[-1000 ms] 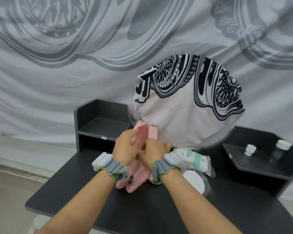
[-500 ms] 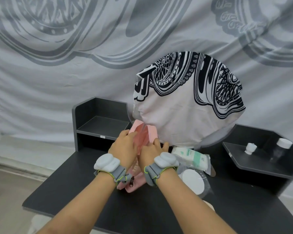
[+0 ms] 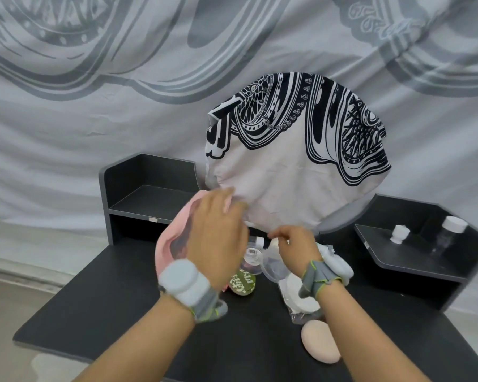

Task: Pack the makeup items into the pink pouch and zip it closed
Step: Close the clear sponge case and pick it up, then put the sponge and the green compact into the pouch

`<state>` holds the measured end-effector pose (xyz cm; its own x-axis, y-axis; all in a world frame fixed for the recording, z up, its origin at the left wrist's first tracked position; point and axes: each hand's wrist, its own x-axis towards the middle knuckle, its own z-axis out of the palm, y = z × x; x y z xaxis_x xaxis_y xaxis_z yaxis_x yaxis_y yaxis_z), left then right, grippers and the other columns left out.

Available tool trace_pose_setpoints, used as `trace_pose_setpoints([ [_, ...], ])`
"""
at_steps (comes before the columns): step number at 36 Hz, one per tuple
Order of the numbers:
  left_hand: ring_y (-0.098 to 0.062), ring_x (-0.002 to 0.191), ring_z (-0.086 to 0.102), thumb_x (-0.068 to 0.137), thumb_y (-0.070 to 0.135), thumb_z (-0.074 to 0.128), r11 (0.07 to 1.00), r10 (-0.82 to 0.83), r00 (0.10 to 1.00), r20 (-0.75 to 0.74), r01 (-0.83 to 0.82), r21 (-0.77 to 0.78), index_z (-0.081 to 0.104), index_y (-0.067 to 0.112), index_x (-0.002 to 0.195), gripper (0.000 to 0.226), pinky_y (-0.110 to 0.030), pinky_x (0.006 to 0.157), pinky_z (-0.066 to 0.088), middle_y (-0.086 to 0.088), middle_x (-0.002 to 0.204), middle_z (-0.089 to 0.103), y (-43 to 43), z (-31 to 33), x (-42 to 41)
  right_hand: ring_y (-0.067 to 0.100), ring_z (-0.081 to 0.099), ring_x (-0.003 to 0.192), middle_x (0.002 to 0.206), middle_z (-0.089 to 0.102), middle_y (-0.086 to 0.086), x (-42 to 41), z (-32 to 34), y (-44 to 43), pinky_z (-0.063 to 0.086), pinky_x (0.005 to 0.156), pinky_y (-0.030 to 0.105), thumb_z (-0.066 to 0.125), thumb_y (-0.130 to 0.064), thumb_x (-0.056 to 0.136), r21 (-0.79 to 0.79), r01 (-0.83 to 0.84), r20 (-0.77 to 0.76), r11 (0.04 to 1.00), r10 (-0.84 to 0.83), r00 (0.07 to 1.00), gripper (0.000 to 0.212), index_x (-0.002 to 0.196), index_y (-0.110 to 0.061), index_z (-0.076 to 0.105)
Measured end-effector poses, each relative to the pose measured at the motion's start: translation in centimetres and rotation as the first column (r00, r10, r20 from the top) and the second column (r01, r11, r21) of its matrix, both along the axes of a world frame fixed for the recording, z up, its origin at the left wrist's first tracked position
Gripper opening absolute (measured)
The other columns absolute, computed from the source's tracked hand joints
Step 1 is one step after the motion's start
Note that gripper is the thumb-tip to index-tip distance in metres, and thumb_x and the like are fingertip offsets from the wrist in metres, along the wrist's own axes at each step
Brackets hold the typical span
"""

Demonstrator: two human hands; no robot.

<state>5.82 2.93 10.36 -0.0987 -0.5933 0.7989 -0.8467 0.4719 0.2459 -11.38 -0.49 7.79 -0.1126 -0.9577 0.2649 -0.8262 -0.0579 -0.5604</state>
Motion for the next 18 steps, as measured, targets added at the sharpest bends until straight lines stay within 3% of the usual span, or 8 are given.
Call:
trace_pose_setpoints([
  [2,-0.032,0.114,0.056,0.073,0.015,0.044,0.988,-0.150,0.981,0.122,0.153,-0.010,0.069,0.016,0.098,0.035,-0.041,0.095,0.044,-0.009,0.121,0.062,0.8,-1.2,-2.7,0.029,0.063,0.104,0.105,0.073,0.007,-1.0,-1.3,0.2,0.047,0.094,0.038,0.047,-0.005,0.084,0.037,0.007,0.001,0.999,-0.007,1.000,0.033,0.093,-0.022,0.073],
  [4,-0.026,0.111,0.060,0.070,0.018,0.044,0.977,-0.211,0.957,0.198,0.201,0.066,0.069,0.020,0.096,0.036,-0.034,0.090,0.048,-0.004,0.117,0.064,1.2,-2.9,-4.9,0.028,0.063,0.104,0.104,0.072,0.006,-1.7,-2.2,0.5,0.048,0.091,0.037,0.052,-0.010,0.082,0.086,-0.006,-0.019,0.996,0.007,1.000,0.027,0.096,-0.022,0.071],
  [6,-0.021,0.109,0.063,0.066,0.019,0.055,0.975,-0.177,0.958,0.225,0.140,0.170,0.070,0.022,0.099,0.037,-0.029,0.087,0.052,-0.001,0.113,0.067,0.5,-5.0,-6.3,0.026,0.059,0.112,0.113,0.069,0.005,-2.2,-2.7,1.0,0.045,0.096,0.038,0.057,-0.019,0.082,0.160,-0.006,-0.048,0.987,0.014,0.999,0.028,0.109,-0.023,0.066],
  [8,-0.023,0.119,0.057,0.067,0.017,0.067,0.946,-0.091,0.966,0.242,0.007,0.325,0.064,0.018,0.116,0.049,-0.032,0.093,0.050,-0.005,0.125,0.062,-0.8,-6.7,-6.7,0.024,0.052,0.122,0.127,0.060,0.002,-2.7,-3.1,1.3,0.038,0.104,0.039,0.060,-0.031,0.084,0.222,-0.008,-0.068,0.975,0.023,0.997,0.041,0.125,-0.026,0.055],
  [12,-0.028,0.134,0.034,0.084,0.018,0.053,0.761,-0.020,0.969,0.248,-0.146,0.632,0.031,0.013,0.143,0.063,-0.036,0.107,0.035,-0.010,0.144,0.036,-3.9,-9.2,-6.2,0.020,0.039,0.133,0.141,0.047,-0.003,-3.6,-4.2,1.3,0.028,0.109,0.037,0.061,-0.036,0.084,0.240,-0.044,-0.150,0.970,0.082,0.985,0.055,0.136,-0.030,0.041],
  [18,-0.031,0.133,0.035,0.081,0.036,0.053,0.662,-0.016,0.991,0.133,-0.089,0.744,0.026,0.020,0.145,0.071,-0.041,0.109,0.035,-0.009,0.146,0.036,-7.5,-11.1,-5.4,0.017,0.037,0.134,0.142,0.046,-0.006,-4.6,-5.5,0.5,0.025,0.110,0.037,0.062,-0.038,0.084,0.213,-0.087,-0.126,0.973,0.115,0.985,0.057,0.136,-0.030,0.040],
])
